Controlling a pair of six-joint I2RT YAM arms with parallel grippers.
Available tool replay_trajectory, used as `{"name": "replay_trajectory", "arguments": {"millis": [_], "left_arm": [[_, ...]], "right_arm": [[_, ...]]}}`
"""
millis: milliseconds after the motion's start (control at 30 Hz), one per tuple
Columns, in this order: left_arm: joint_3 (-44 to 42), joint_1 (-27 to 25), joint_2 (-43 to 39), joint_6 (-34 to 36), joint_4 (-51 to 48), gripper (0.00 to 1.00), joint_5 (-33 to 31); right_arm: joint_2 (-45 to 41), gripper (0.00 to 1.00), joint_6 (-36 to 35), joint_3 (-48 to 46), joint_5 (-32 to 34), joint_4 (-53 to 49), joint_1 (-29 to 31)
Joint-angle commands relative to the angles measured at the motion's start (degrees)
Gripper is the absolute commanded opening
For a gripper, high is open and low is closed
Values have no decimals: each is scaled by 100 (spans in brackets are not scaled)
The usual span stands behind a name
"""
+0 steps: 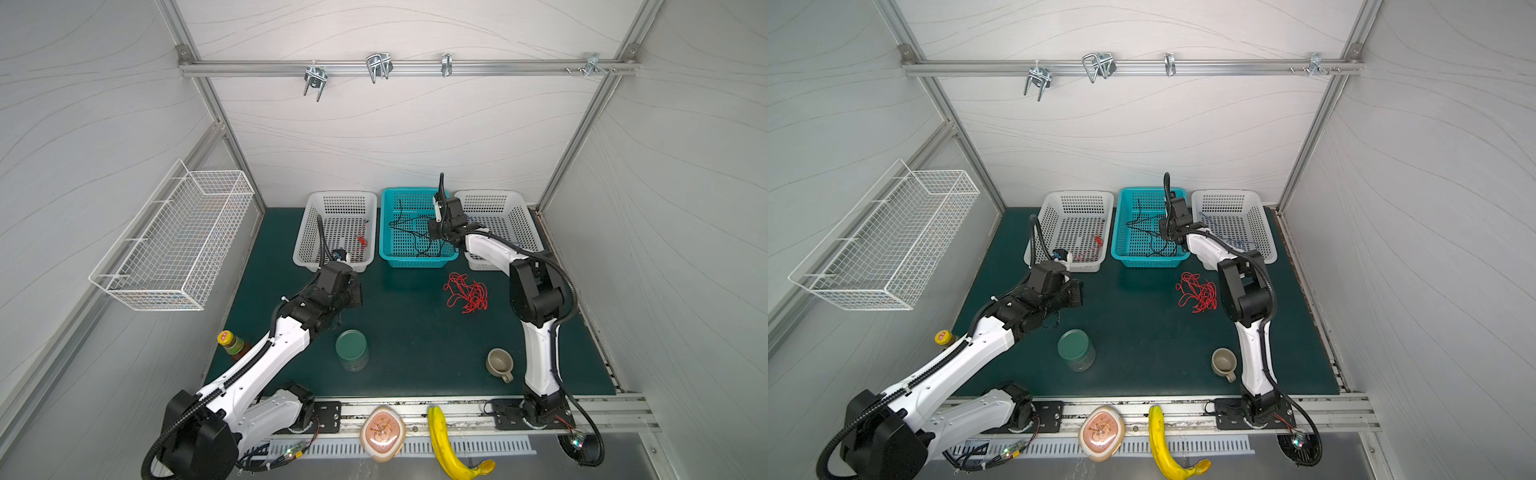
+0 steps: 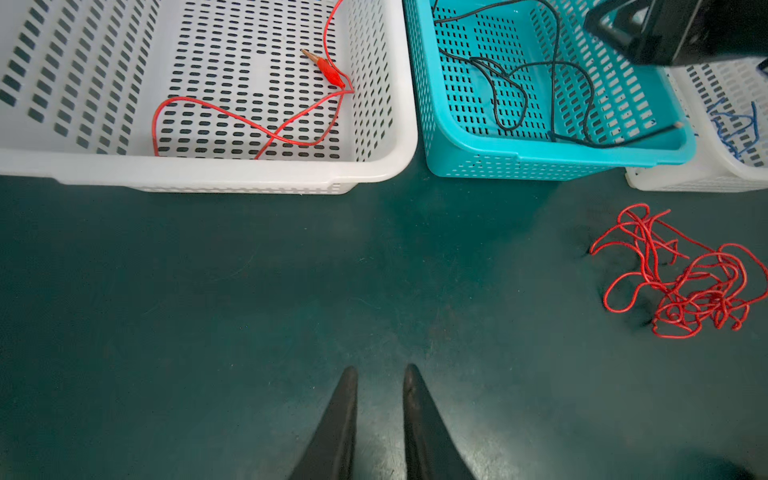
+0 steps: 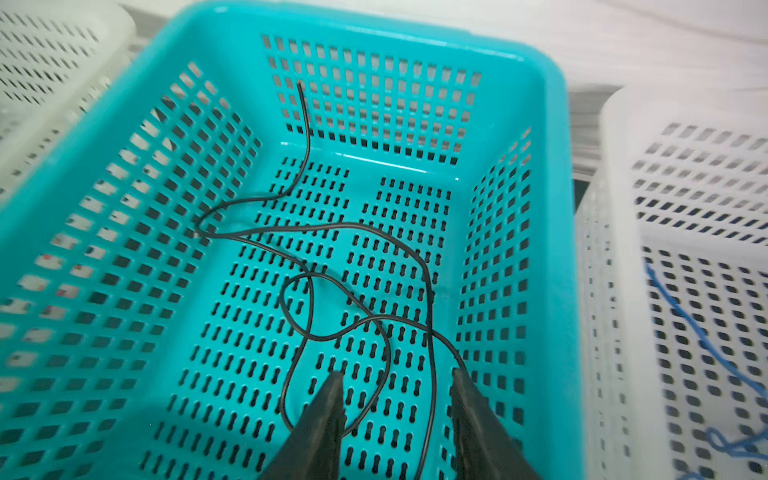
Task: Untangle the cables
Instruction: 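Lower the black wire into the teal basket and open the right gripper, then grasp the red tangle with the right gripper while the left gripper approaches it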
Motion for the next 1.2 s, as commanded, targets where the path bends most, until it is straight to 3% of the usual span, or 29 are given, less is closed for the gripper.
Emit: {"name": "replay_trajectory", "arguments": {"millis": [0,367,833,1167], "left_arm": [[257,7,72,66,180,24,248],[197,-139,221,243,658,31,1093],[367,-1109,1184,374,1711,32,799],[809,-1406,1898,275,2240,40,860]], "right_arm": [[-635,47,-62,-183,-52,218,17],[-2146,51,164,-1688,-187,53,17],[-4257,53,1075,-4202,305,-1026,-288],[-4467,54,1612,-5012,-378,-1118,-1027]]}}
